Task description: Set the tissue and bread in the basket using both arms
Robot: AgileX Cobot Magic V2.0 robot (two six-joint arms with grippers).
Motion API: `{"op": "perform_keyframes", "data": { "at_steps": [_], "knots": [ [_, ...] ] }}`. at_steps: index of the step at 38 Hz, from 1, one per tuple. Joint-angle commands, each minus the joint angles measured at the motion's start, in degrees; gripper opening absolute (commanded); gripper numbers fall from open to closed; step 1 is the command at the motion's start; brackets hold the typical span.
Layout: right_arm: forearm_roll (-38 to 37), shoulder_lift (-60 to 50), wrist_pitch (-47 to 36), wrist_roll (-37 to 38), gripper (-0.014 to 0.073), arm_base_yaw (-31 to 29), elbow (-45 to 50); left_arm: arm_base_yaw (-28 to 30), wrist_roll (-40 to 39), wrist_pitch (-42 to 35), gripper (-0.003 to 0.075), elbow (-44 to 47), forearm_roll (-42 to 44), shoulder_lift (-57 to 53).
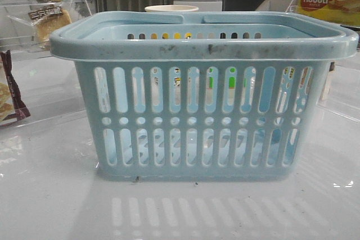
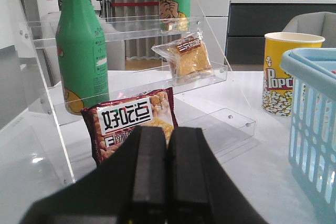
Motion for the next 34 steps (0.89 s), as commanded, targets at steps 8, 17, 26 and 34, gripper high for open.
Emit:
{"op": "perform_keyframes", "data": {
  "at_steps": [8,17,26,34],
  "knots": [
    [0.0,-1.1,-5.1,-0.4,0.0053,-0.4,0.1,-0.3,-0.5,-4.9,0.009,0.0,0.0,-1.0],
    [0.0,-1.1,-5.1,-0.4,0.0053,-0.4,0.1,-0.3,-0.5,-4.9,0.009,0.0,0.0,-1.0],
    [0.0,-1.1,-5.9,-0.4,0.0053,-0.4,0.1,-0.3,-0.5,-4.9,0.009,0.0,0.0,-1.0],
    [0.0,-1.1,-7.1,-0.4,0.0053,-0.4,0.0,-0.3,-0.5,-8.0,0.009,0.0,0.0,-1.0]
  ]
}}
